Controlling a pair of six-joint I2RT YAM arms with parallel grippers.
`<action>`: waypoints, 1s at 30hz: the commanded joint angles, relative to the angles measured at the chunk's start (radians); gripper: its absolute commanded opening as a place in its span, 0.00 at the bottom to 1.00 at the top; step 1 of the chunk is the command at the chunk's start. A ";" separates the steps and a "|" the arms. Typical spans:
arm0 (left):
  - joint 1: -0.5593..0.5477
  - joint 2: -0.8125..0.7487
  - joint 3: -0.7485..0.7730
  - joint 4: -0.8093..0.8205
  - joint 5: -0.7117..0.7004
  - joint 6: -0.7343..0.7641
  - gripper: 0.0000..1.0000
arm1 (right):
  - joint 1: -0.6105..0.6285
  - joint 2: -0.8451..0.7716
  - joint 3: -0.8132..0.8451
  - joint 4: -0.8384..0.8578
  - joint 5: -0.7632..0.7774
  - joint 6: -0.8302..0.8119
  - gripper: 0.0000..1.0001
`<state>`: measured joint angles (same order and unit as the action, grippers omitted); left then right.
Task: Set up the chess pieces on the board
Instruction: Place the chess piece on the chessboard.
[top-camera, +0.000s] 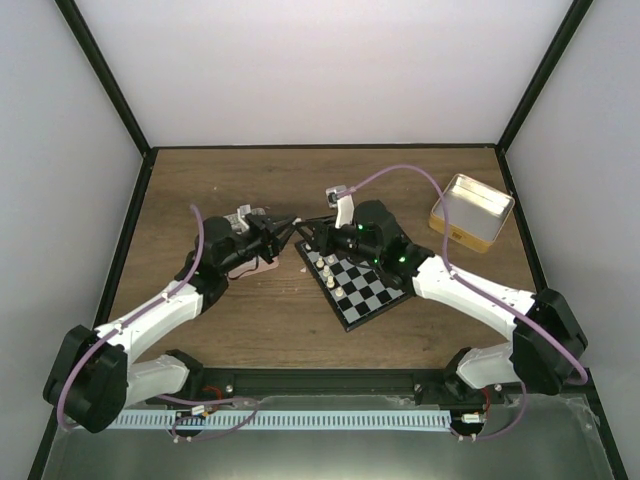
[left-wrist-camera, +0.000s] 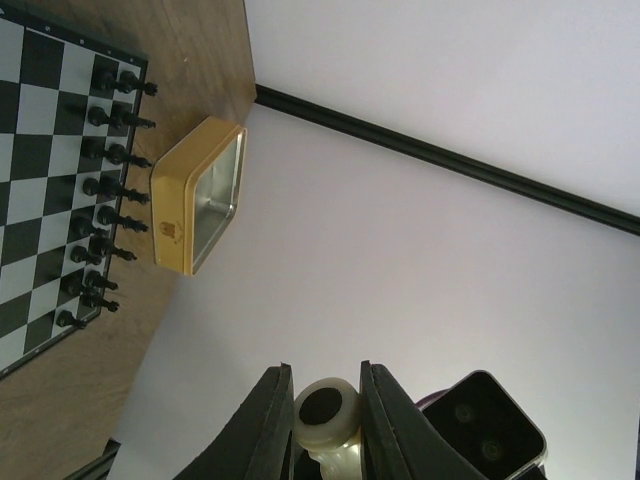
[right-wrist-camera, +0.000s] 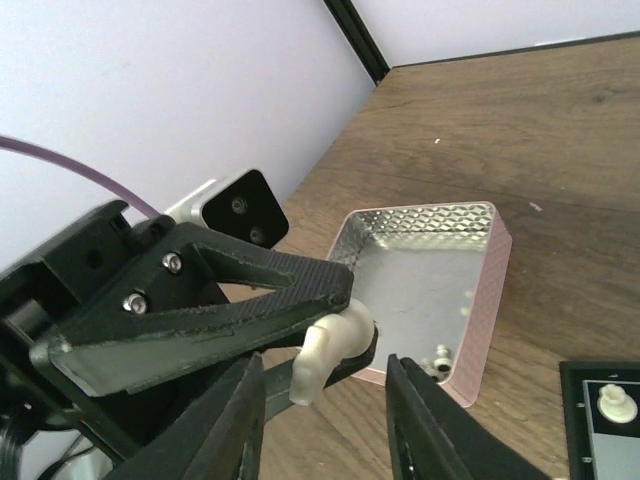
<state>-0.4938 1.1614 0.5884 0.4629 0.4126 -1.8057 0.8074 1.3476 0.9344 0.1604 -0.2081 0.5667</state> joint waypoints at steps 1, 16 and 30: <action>-0.010 -0.014 -0.003 0.043 -0.011 -0.035 0.18 | 0.007 0.004 0.053 -0.026 0.019 -0.029 0.31; -0.026 -0.007 0.009 0.027 -0.008 -0.013 0.27 | 0.007 0.015 0.079 -0.031 0.058 -0.021 0.01; 0.045 0.009 0.177 -0.453 -0.090 0.728 0.85 | -0.072 -0.039 -0.030 -0.412 0.206 -0.105 0.01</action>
<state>-0.4587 1.1641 0.6411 0.2634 0.3828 -1.4422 0.7792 1.3350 0.9565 -0.0887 -0.0463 0.5011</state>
